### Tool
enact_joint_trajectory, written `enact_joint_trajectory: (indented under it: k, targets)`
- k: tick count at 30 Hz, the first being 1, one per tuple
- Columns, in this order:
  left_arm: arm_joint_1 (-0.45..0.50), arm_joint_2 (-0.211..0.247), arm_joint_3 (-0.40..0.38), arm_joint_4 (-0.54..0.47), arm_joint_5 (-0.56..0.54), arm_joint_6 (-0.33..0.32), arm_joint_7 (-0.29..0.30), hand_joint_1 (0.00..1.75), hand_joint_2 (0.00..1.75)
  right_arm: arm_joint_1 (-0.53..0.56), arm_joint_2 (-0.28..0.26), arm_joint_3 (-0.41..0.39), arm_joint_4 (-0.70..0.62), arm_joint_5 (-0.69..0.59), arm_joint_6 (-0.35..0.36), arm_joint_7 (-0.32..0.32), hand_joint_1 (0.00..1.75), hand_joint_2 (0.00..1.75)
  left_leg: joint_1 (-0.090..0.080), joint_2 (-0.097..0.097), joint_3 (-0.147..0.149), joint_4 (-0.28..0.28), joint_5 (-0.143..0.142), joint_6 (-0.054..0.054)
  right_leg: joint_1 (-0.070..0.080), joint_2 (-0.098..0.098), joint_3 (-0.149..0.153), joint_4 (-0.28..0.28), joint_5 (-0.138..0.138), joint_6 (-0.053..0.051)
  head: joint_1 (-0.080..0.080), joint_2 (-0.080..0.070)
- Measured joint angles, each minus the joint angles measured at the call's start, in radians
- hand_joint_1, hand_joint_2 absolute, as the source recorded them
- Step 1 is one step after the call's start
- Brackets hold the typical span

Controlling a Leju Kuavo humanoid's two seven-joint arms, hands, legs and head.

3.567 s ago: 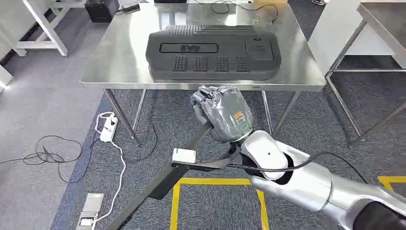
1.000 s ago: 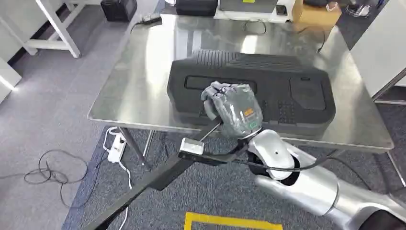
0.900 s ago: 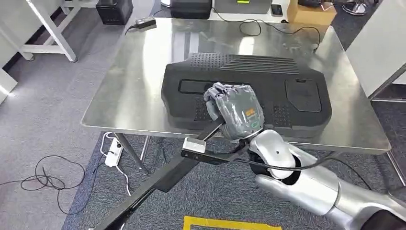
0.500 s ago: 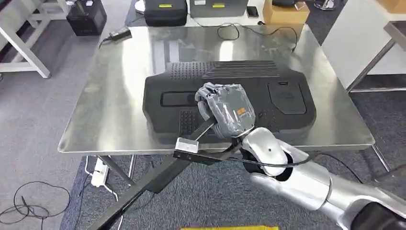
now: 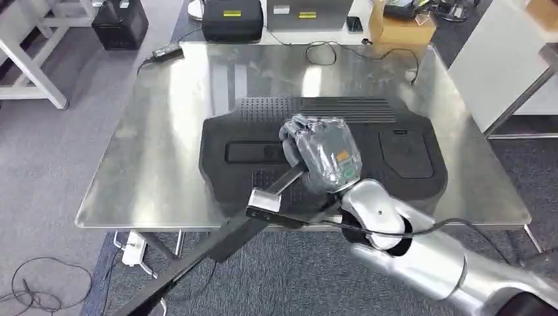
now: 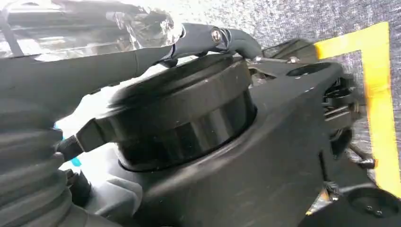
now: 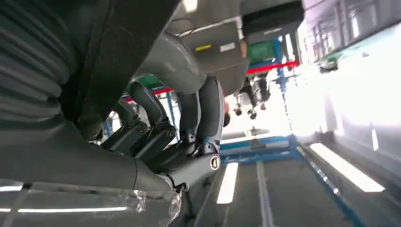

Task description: Take the parts from the cabinet and place them on the table.

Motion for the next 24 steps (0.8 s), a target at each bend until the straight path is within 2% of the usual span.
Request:
enact_joint_trajectory:
  k: [1, 2, 3, 4, 5, 7, 8, 9, 10, 12, 13, 14, 15, 16, 17, 18, 20, 24]
  targets:
    - [0.0, 0.0, 0.0, 0.0, -0.001, 0.0, 0.0, 0.0, 1.75, 0.0, 0.0, 0.0, 0.0, 0.0, 0.001, 0.001, 1.75, 1.75, -0.002, 0.001, 0.008, 0.004, 0.0, -0.003, 0.0, 0.001, 0.004, -0.008, -0.011, -0.004, -0.005, 0.0]
    - [0.0, 0.001, 0.0, 0.0, 0.0, 0.0, 0.0, 0.0, 1.75, -0.001, -0.002, 0.0, 0.0, 0.001, 0.001, 0.001, 1.75, 1.75, -0.006, 0.001, 0.015, 0.004, 0.0, -0.007, -0.007, 0.003, 0.016, -0.012, -0.013, -0.008, -0.007, 0.0]
    - [0.0, 0.002, 0.0, 0.0, 0.0, 0.001, 0.0, 0.0, 1.75, -0.001, -0.001, -0.001, 0.0, 0.002, 0.001, 0.002, 1.75, 1.75, -0.004, 0.0, 0.017, 0.02, -0.012, -0.012, -0.014, 0.002, 0.031, -0.021, -0.016, -0.012, -0.005, 0.0]
    - [0.0, 0.002, 0.0, 0.0, 0.0, 0.001, 0.0, 0.0, 1.75, -0.004, 0.0, -0.001, 0.0, 0.002, 0.001, 0.002, 1.75, 1.75, -0.006, 0.0, 0.005, 0.062, -0.029, -0.018, -0.015, 0.002, 0.042, -0.025, -0.02, -0.018, -0.011, 0.0]
    - [-0.002, 0.002, 0.0, 0.0, 0.0, 0.001, 0.0, 0.0, 1.75, -0.006, 0.001, -0.001, 0.0, 0.002, 0.001, 0.002, 1.75, 1.75, -0.004, 0.0, -0.032, 0.131, -0.061, -0.023, -0.015, 0.002, 0.048, -0.026, -0.024, -0.022, -0.027, 0.0]
    - [-0.005, 0.002, 0.0, 0.0, -0.001, 0.001, 0.0, 0.0, 1.75, -0.005, 0.002, 0.0, 0.0, 0.002, 0.001, 0.002, 1.75, 1.75, -0.003, 0.0, -0.114, 0.268, -0.117, -0.031, -0.015, 0.003, 0.055, -0.025, -0.033, -0.022, -0.036, 0.0]
    - [-0.007, 0.002, 0.0, 0.0, -0.001, 0.0, -0.005, 0.0, 1.75, -0.005, 0.002, 0.0, 0.0, 0.002, 0.001, 0.002, 1.75, 1.75, -0.004, 0.0, -0.143, 0.305, -0.122, -0.034, -0.015, 0.005, 0.06, -0.025, -0.038, -0.022, -0.039, 0.0]
    - [-0.01, 0.002, 0.0, 0.0, -0.002, 0.0, -0.005, 0.0, 1.75, -0.005, 0.002, 0.0, 0.0, 0.005, -0.001, 0.003, 1.75, 1.75, -0.004, 0.0, -0.144, 0.293, -0.096, -0.035, -0.015, 0.007, 0.068, -0.024, -0.042, -0.021, -0.041, 0.0]
    - [-0.009, 0.002, 0.0, 0.0, -0.002, 0.0, -0.004, 0.0, 1.75, -0.005, 0.002, 0.0, 0.0, 0.011, -0.005, 0.008, 1.75, 1.75, -0.003, 0.0, -0.129, 0.242, -0.051, -0.036, -0.015, 0.008, 0.075, -0.024, -0.047, -0.019, -0.045, 0.0]
    - [-0.009, 0.002, 0.0, 0.0, 0.0, 0.001, -0.004, 0.0, 1.75, -0.007, 0.002, -0.002, 0.0, 0.03, -0.028, 0.029, 1.75, 1.75, 0.001, 0.0, -0.077, 0.079, 0.07, -0.036, -0.017, 0.011, 0.09, -0.022, -0.058, -0.013, -0.05, 0.0]
    - [-0.008, 0.002, 0.0, 0.0, 0.001, 0.001, -0.002, 0.0, 1.75, -0.01, 0.002, -0.005, 0.001, 0.037, -0.042, 0.039, 1.75, 1.75, 0.002, -0.008, -0.076, 0.057, 0.072, -0.035, -0.014, 0.012, 0.09, -0.024, -0.059, -0.01, -0.052, 0.0]
    - [-0.007, 0.002, 0.0, 0.0, 0.001, 0.001, -0.002, 0.0, 1.75, -0.019, 0.002, -0.01, 0.001, 0.043, -0.059, 0.046, 1.75, 1.75, -0.004, -0.005, -0.093, 0.027, 0.041, -0.027, -0.015, 0.015, 0.082, -0.017, -0.055, -0.004, -0.055, 0.0]
    - [-0.003, 0.002, 0.0, 0.0, 0.002, 0.001, -0.002, 0.0, 1.75, -0.03, 0.001, -0.017, 0.002, 0.045, -0.075, 0.053, 1.75, 1.75, -0.004, -0.003, -0.087, 0.027, 0.064, -0.012, -0.011, 0.017, 0.071, -0.01, -0.059, 0.003, -0.056, 0.0]
    - [-0.003, 0.002, 0.0, 0.0, 0.001, 0.001, -0.004, 0.0, 1.75, -0.035, 0.0, -0.028, 0.002, 0.046, -0.08, 0.057, 1.75, 1.75, -0.005, -0.003, -0.087, 0.026, 0.062, -0.008, -0.012, 0.017, 0.073, -0.011, -0.062, 0.007, -0.05, 0.0]
    - [-0.004, 0.0, 0.0, 0.0, 0.001, 0.002, -0.004, 0.0, 1.75, -0.046, -0.003, -0.037, 0.002, 0.045, -0.083, 0.058, 1.75, 1.75, -0.002, -0.003, -0.087, 0.019, 0.064, -0.01, -0.009, 0.016, 0.072, -0.006, -0.073, 0.003, -0.046, 0.0]
    - [-0.005, 0.0, 0.0, 0.0, 0.001, 0.002, -0.004, 0.0, 1.75, -0.055, -0.006, -0.047, 0.001, 0.044, -0.085, 0.059, 1.75, 1.75, -0.004, -0.003, -0.086, 0.02, 0.064, -0.011, -0.009, 0.016, 0.073, -0.008, -0.067, -0.019, -0.041, 0.0]
    - [-0.005, 0.0, 0.0, 0.0, -0.002, 0.002, -0.005, 0.0, 1.75, -0.082, -0.008, -0.062, 0.001, 0.044, -0.088, 0.059, 1.75, 1.75, -0.006, -0.003, -0.084, 0.019, 0.063, -0.009, -0.009, 0.016, 0.077, -0.012, -0.069, -0.019, -0.031, 0.0]
    - [-0.005, 0.0, 0.0, 0.0, -0.008, 0.0, -0.015, 0.0, 1.75, -0.124, -0.009, -0.088, 0.004, 0.033, -0.089, 0.059, 1.75, 1.75, -0.006, -0.004, -0.083, 0.019, 0.062, -0.007, -0.009, 0.015, 0.083, -0.021, -0.065, -0.013, -0.017, 0.0]
